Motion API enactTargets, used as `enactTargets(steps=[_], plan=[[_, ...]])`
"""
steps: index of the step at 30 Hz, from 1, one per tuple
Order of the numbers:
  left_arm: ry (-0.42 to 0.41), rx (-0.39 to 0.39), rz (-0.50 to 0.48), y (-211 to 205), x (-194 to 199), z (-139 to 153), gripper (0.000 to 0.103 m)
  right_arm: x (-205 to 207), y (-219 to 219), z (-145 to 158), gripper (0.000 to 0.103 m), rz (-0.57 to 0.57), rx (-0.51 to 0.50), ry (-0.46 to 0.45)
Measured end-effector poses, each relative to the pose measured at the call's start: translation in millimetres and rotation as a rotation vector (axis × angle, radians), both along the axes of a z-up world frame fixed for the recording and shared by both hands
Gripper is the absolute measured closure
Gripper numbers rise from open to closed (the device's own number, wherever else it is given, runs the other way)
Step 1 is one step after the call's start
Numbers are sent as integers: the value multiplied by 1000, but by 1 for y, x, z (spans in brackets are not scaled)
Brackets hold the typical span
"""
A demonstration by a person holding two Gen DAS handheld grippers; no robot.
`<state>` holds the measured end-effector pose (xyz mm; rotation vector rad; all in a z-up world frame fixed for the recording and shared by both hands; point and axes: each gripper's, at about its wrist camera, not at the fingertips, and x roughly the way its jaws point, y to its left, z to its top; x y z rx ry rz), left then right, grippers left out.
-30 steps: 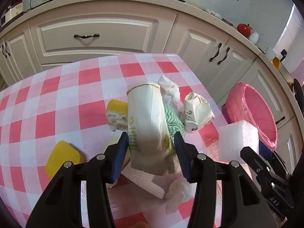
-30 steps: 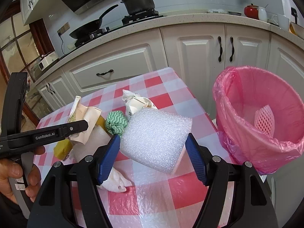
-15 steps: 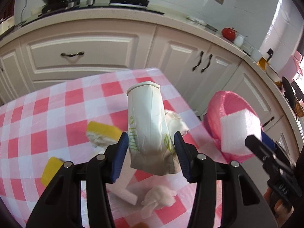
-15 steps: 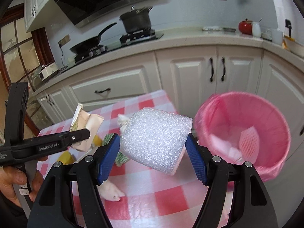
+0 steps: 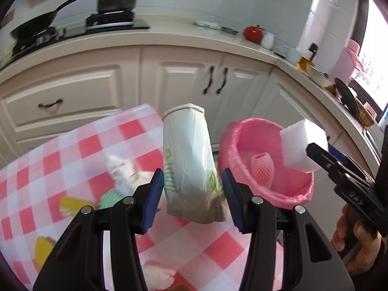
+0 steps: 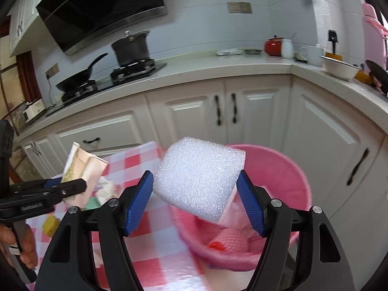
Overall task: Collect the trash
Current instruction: 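Carry the paper cup and foam block over the pink wastebasket with both grippers, then open both grippers to drop the cup and foam block into the wastebasket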
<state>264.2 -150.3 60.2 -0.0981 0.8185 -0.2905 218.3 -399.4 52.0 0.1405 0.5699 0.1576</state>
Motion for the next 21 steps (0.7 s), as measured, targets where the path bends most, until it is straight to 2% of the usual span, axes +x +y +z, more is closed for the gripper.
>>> enactTargets(steps=[12,21], plan=[[-12,-21,-131,-69,28,4,55,24,-53,-21,36,-72,5,47],[27,-66,-201,-106,46,-7,54,32,-73,-28,35,-105,15,59]])
